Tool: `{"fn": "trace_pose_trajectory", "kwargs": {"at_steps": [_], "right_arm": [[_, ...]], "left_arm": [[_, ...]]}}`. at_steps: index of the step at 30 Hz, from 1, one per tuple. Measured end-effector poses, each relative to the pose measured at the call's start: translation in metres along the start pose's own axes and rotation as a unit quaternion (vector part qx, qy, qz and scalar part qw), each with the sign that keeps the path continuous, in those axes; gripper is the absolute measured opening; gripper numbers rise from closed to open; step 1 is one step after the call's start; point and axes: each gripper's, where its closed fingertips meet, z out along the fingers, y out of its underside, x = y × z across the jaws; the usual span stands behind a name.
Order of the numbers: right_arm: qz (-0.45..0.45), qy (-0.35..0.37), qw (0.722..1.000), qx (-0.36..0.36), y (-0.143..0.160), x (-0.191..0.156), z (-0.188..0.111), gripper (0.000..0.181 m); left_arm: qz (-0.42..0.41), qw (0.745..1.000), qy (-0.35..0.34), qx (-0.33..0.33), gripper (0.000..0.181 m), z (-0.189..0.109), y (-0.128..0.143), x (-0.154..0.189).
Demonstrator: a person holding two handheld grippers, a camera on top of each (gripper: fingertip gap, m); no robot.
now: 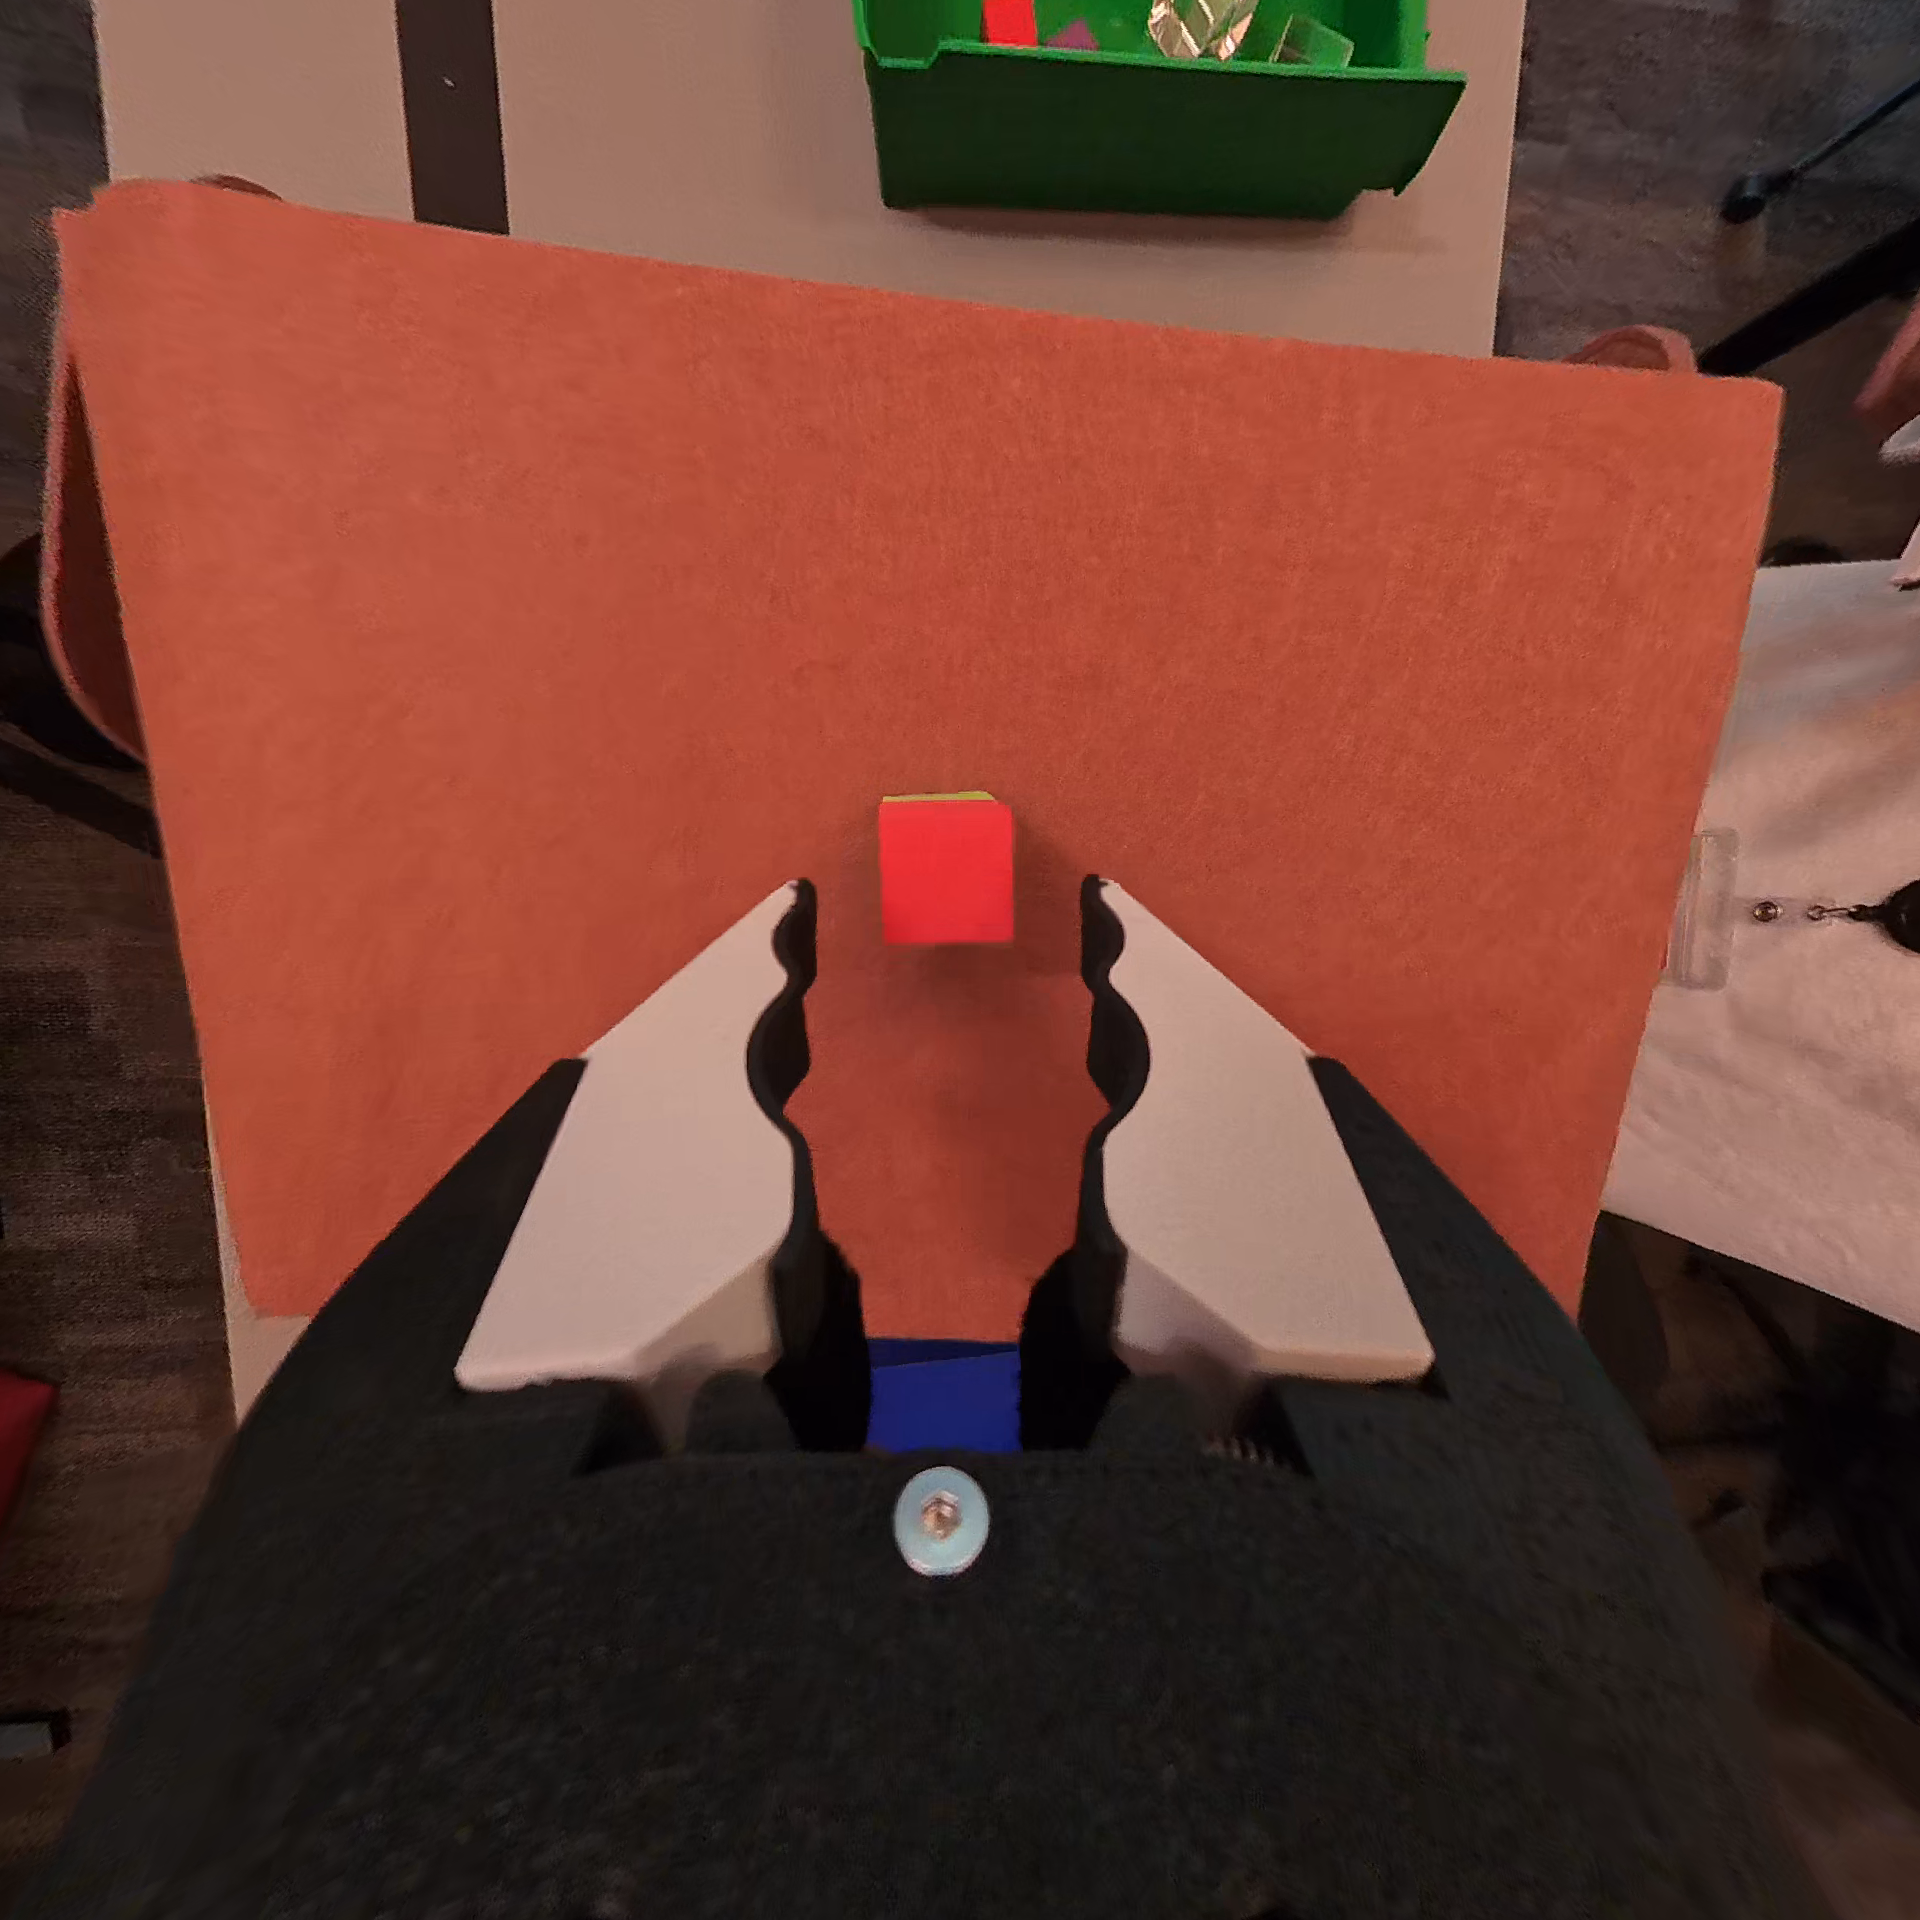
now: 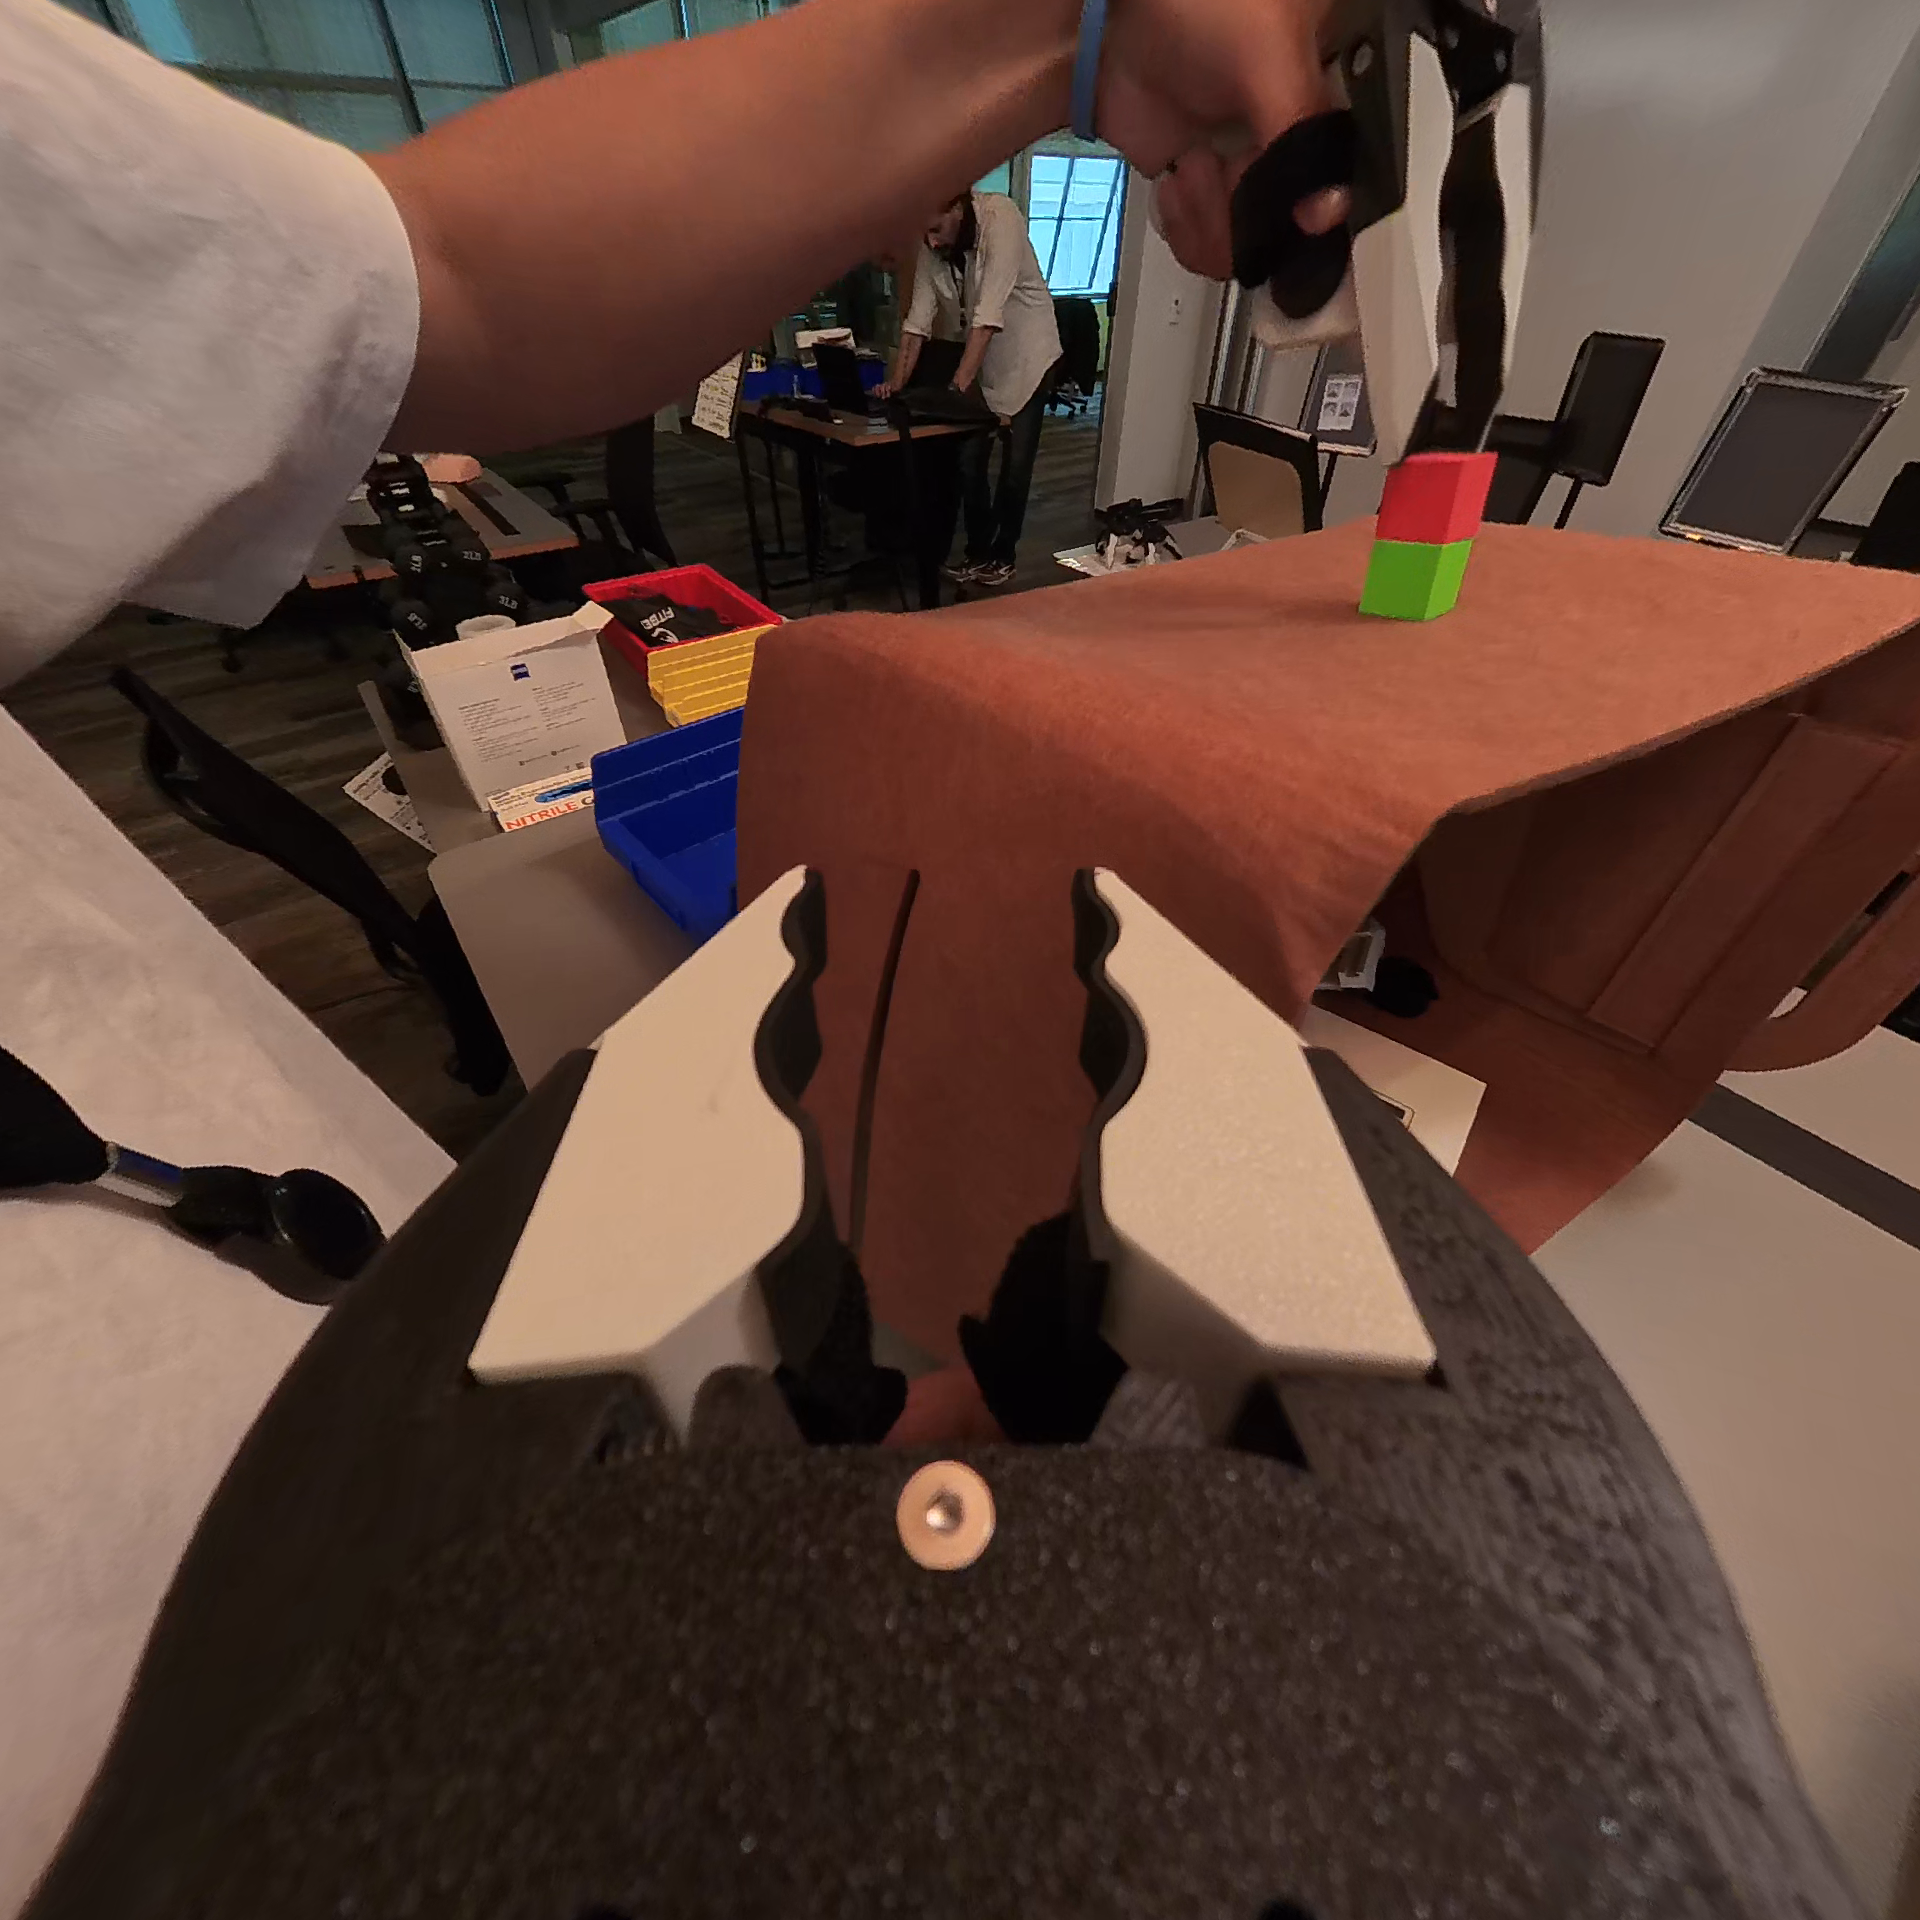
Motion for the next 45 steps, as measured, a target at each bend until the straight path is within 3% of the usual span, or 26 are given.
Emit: {"fn": "trace_pose_trajectory", "kwargs": {"at_steps": [5, 7, 9, 12, 14, 16, 18, 24, 30, 32, 35, 37, 39, 40, 42, 44, 45], "right_arm": [[-0.003, -0.007, 1.0, 0.01, -0.008, 0.002, 0.002, 0.047], [-0.009, -0.009, 1.0, 0.013, -0.012, 0.002, 0.003, 0.048], [-0.014, -0.012, 1.0, 0.015, -0.015, 0.002, 0.006, 0.048], [-0.02, -0.018, 1.0, 0.014, -0.019, 0.0, 0.011, 0.048], [-0.019, -0.028, 0.999, 0.011, -0.021, -0.003, 0.017, 0.048], [-0.012, -0.045, 0.999, 0.006, -0.021, -0.009, 0.022, 0.047], [-0.004, -0.066, 0.998, -0.001, -0.022, -0.016, 0.027, 0.047], [0.028, -0.081, 0.996, 0.001, -0.031, -0.031, 0.033, 0.047], [0.033, -0.056, 0.998, -0.016, -0.029, -0.037, 0.033, 0.047], [0.027, -0.058, 0.998, -0.013, -0.033, -0.04, 0.034, 0.047], [0.005, -0.062, 0.998, 0.006, -0.048, -0.041, 0.037, 0.047], [-0.023, -0.057, 0.998, 0.01, -0.057, -0.037, 0.044, 0.047], [-0.056, -0.052, 0.997, -0.007, -0.061, -0.032, 0.057, 0.048], [-0.083, -0.049, 0.995, -0.019, -0.063, -0.03, 0.066, 0.051], [-0.156, -0.033, 0.987, -0.026, -0.071, -0.025, 0.084, 0.059], [-0.234, -0.022, 0.972, -0.016, -0.087, -0.022, 0.101, 0.052], [-0.264, -0.027, 0.964, -0.004, -0.095, -0.023, 0.108, 0.049]], "left_arm": [[-0.029, 0.994, -0.058, 0.093, 0.053, -0.052, 0.021, 0.002], [-0.075, 0.979, -0.147, 0.118, 0.053, -0.074, 0.064, -0.011], [-0.136, 0.96, -0.226, 0.098, 0.053, -0.077, 0.139, -0.017], [-0.224, 0.937, -0.268, -0.01, 0.053, -0.024, 0.28, -0.009], [-0.217, 0.946, -0.23, -0.07, 0.053, 0.036, 0.35, 0.011], [-0.18, 0.957, -0.209, -0.094, 0.056, 0.084, 0.394, 0.021], [-0.156, 0.966, -0.183, -0.099, 0.055, 0.112, 0.415, 0.023], [-0.126, 0.981, -0.128, -0.067, 0.053, 0.141, 0.413, -0.014], [-0.089, 0.993, -0.051, -0.067, 0.052, 0.168, 0.399, -0.014], [-0.083, 0.993, -0.036, -0.08, 0.034, 0.172, 0.404, -0.009], [-0.127, 0.988, -0.063, -0.06, 0.033, 0.151, 0.404, -0.014], [-0.202, 0.975, -0.087, 0.009, 0.033, 0.118, 0.391, -0.017], [-0.279, 0.944, -0.079, 0.158, 0.033, 0.07, 0.348, -0.01], [-0.307, 0.912, -0.062, 0.265, 0.032, 0.037, 0.315, -0.003], [-0.347, 0.825, 0.013, 0.446, 0.032, -0.028, 0.253, 0.023], [-0.36, 0.745, 0.12, 0.549, 0.032, -0.072, 0.202, 0.06], [-0.345, 0.72, 0.177, 0.575, 0.032, -0.087, 0.178, 0.084]]}}
